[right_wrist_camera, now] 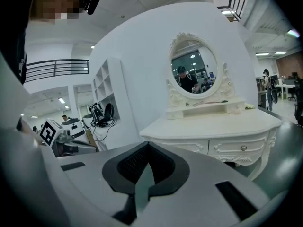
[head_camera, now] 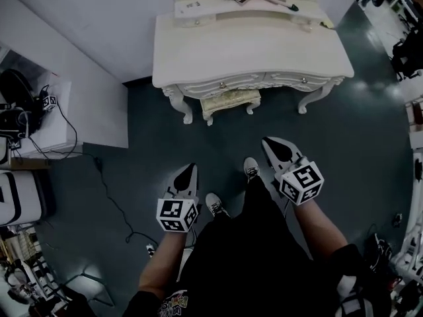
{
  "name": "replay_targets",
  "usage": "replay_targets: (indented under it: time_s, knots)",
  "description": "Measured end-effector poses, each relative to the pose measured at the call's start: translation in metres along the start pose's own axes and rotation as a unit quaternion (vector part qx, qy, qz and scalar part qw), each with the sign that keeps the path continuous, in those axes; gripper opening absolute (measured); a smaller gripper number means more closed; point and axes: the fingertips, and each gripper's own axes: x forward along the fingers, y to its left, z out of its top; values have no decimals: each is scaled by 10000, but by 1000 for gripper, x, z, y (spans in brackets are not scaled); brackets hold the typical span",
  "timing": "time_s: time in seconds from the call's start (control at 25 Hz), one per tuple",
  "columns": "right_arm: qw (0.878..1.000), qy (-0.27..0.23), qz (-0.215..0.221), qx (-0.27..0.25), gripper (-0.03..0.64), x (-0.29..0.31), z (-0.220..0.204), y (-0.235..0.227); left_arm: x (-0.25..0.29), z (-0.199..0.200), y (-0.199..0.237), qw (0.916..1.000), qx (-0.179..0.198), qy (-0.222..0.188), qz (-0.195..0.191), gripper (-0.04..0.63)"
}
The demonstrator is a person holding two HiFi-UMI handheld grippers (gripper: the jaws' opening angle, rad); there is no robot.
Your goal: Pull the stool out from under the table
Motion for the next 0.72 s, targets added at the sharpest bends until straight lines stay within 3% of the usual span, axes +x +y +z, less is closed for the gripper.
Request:
replay_targets:
  time_s: [0.32,0.72]
  knots:
    - [9997,-23,-205,-96,28,28,-29,-78,81,-26,8,9987,144,231,430,8]
    - [9988,100,-471,-120,29,80,-97,-160,174,-81,38,9951,286,527,787,8]
